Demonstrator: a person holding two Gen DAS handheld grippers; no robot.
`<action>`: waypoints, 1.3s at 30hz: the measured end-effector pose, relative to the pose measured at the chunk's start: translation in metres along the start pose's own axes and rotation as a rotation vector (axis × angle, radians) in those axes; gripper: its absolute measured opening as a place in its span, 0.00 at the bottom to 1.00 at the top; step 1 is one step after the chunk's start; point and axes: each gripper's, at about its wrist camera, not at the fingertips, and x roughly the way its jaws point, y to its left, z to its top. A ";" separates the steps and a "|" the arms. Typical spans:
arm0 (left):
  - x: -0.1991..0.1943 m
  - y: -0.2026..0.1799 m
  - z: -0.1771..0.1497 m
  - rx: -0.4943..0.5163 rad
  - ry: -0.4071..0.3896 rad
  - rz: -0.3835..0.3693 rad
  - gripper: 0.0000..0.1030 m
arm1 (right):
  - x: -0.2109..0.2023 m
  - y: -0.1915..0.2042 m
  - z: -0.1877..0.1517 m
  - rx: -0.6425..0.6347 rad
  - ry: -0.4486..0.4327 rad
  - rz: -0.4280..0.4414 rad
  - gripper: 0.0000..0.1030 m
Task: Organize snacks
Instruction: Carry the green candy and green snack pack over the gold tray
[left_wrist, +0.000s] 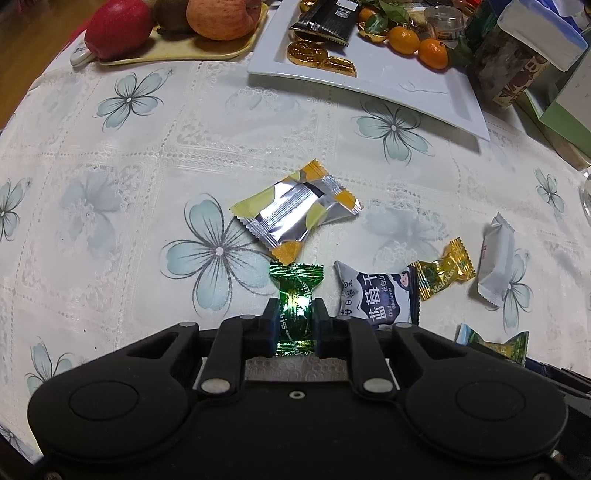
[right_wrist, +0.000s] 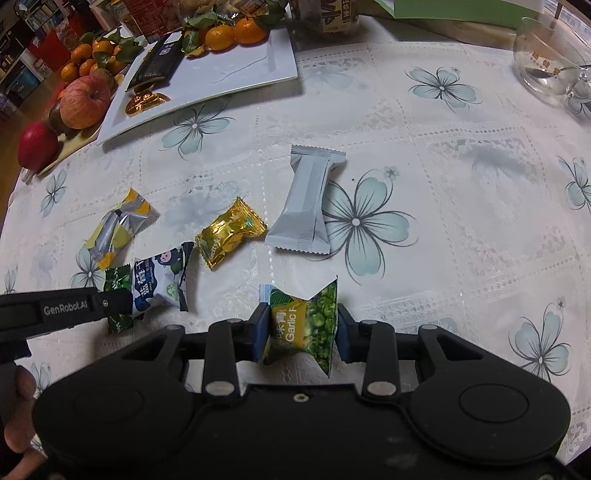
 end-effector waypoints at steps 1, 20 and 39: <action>0.000 0.001 -0.001 -0.002 0.004 0.000 0.22 | 0.000 -0.001 0.000 0.003 0.005 0.007 0.37; -0.031 0.005 -0.025 0.093 0.001 -0.005 0.22 | -0.020 -0.026 -0.007 0.049 -0.026 0.006 0.35; -0.113 0.037 -0.128 0.040 -0.092 -0.047 0.22 | -0.117 -0.039 -0.092 0.047 -0.237 0.198 0.35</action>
